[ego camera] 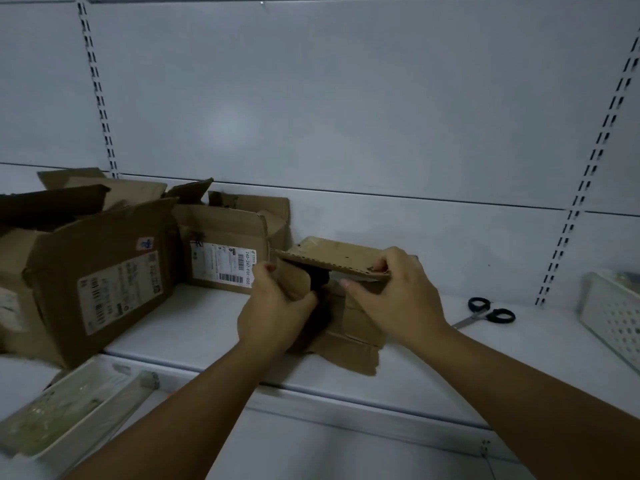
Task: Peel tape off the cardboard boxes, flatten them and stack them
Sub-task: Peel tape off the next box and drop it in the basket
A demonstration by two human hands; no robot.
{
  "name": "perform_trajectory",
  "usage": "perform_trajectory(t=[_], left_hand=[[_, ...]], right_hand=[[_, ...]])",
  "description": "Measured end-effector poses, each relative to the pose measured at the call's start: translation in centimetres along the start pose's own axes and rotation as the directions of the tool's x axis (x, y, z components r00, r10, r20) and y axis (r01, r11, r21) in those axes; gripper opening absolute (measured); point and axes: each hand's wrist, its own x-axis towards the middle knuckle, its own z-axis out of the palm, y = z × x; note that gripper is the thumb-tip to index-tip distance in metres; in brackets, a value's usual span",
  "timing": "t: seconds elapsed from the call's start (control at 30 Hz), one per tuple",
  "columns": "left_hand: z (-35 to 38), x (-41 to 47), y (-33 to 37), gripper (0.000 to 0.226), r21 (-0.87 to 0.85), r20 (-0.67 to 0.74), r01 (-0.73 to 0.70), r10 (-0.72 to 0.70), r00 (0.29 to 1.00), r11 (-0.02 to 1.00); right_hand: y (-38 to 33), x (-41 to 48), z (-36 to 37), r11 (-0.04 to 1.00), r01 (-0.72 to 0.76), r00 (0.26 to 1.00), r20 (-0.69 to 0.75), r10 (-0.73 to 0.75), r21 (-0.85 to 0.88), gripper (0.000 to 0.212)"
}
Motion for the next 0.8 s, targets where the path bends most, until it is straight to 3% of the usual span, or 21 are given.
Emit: perform_trajectory(t=[0.13,0.23,0.3,0.4,0.47,0.57,0.63,0.7,0.77,0.8], left_hand=[[-1.3,-0.4,-0.6,0.032,-0.054,0.041,-0.053,0.056,0.998,0.997],[-2.9,0.1,-0.9,0.032,-0.246,0.124,0.034,-0.003,0.992,0.969],[-4.0,0.4,-1.2,0.034,-0.303,0.194,0.066,-0.006,0.981,0.951],[-5.3,0.6,-2.3,0.051,-0.361,0.292,0.1,0.011,0.956,0.927],[-5.9,0.6,-2.6,0.062,-0.372,0.322,0.117,0.01,0.947,0.921],[-6.5,0.9,-2.4,0.061,-0.428,0.332,0.23,-0.085,0.94,0.874],[-6.7,0.4,-1.7,0.062,-0.478,0.417,0.38,-0.176,0.892,0.792],[-6.9,-0.5,-1.1,0.063,-0.491,0.572,0.521,-0.193,0.797,0.699],[-7.3,-1.4,-1.1,0.066,-0.416,0.7,0.603,-0.183,0.69,0.681],[-7.5,-1.4,-1.3,0.066,-0.385,0.71,0.607,-0.196,0.676,0.696]], right_hand=[[-0.2,1.3,0.3,0.994,-0.091,0.996,0.007,0.091,0.057,0.041],[0.0,2.5,-0.6,0.982,-0.132,0.975,0.197,0.104,0.136,0.029],[0.3,3.3,-1.8,0.963,-0.171,0.901,0.429,0.068,0.206,0.026],[0.9,4.2,-3.9,0.974,-0.143,0.704,0.709,-0.025,0.176,0.048],[1.2,4.5,-4.6,0.988,-0.072,0.654,0.755,-0.056,0.135,0.053],[1.0,4.0,-3.5,0.989,-0.031,0.665,0.742,-0.089,0.146,0.05],[0.9,3.4,-2.3,0.99,0.018,0.704,0.701,-0.112,0.14,0.045],[1.1,3.1,-1.7,0.993,0.047,0.687,0.718,-0.111,0.109,0.042],[1.6,3.0,-1.4,0.99,-0.036,0.643,0.762,-0.082,0.137,0.04],[1.9,2.6,-1.0,0.984,-0.078,0.631,0.772,-0.076,0.16,0.039]])
